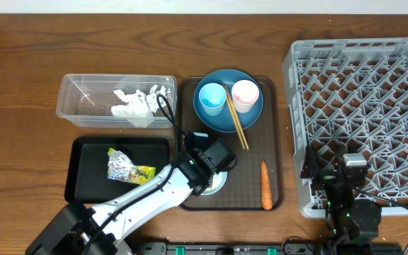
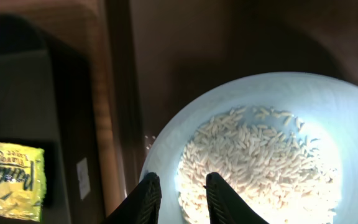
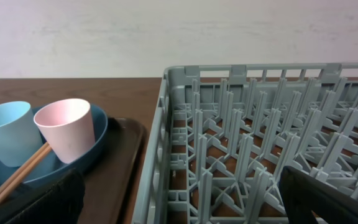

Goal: Sort waste into correct bins and load items into the dishwasher rack

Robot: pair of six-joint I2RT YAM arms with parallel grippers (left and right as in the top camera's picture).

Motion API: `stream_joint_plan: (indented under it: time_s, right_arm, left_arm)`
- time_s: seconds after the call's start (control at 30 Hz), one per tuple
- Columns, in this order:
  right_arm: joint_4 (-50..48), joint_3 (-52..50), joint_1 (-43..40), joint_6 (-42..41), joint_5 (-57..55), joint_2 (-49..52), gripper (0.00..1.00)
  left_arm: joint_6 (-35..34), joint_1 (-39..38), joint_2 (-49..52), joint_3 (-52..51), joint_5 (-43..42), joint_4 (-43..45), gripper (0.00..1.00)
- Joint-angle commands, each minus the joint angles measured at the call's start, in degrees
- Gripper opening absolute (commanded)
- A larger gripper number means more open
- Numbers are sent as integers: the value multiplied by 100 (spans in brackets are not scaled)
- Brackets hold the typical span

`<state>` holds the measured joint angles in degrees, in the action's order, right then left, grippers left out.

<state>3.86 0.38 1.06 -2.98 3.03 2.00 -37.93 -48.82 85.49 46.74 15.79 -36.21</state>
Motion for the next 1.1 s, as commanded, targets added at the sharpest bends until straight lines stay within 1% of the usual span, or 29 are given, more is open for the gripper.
stream_joint_plan:
  time_s: [0.0,0.07,0.13,0.2,0.23,0.27,0.3,0.37,0.43,0.5,0.53,0.57,0.6,0.67,0.9,1.07]
  right_arm:
    - [22,-7,-7,26,2,0,99]
    - [22,-7,-7,26,2,0,99]
    - [22,-7,-7,26,2,0,99]
    - [22,-7,-7,26,0,0,99]
    - [22,-7,-7,26,2,0,99]
    - [22,-7,-7,26,2,0,99]
    - [22,-7,-7,26,2,0,99]
    - [22,-7,-7,26,2,0,99]
    - [22,-7,-7,26,2,0,99]
    - [22,-7,-7,26,2,0,99]
    - [22,-7,-7,26,2,0,99]
    - [22,-7,-7,26,2,0,99]
    - [22,-7,-7,26,2,0,99]
    - [22,-7,-7,26,2,0,99]
    - [22,-7,-7,26,2,0,99]
    - [22,-7,-7,26,2,0,99]
  left_arm:
    - [-72,26,-109,155,310,-79,29]
    - [-74,24,-304,282,264,-186,29]
    - [-70,24,-568,431,26,-284,29]
    - [-68,24,-855,527,-358,-299,33]
    - [-70,24,-1027,549,-592,-273,41]
    - [-70,24,-1172,549,-828,-234,57]
    - [-70,24,-1298,549,-1056,-232,69]
    - [-70,20,-1497,546,-1329,-236,70]
    - [-48,17,-1565,533,-1497,-236,73]
    - [-52,15,-1543,487,-1659,-236,73]
    - [-90,11,-1519,463,-1738,-234,72]
    - [-188,-4,-1480,444,-1814,-234,69]
    - [-367,-33,-1419,431,-1851,-236,69]
    - [-592,-125,-1276,422,-1858,-225,69]
    - [-562,-654,-693,422,-1847,238,69]
    - [-566,-879,-258,422,-1508,289,69]
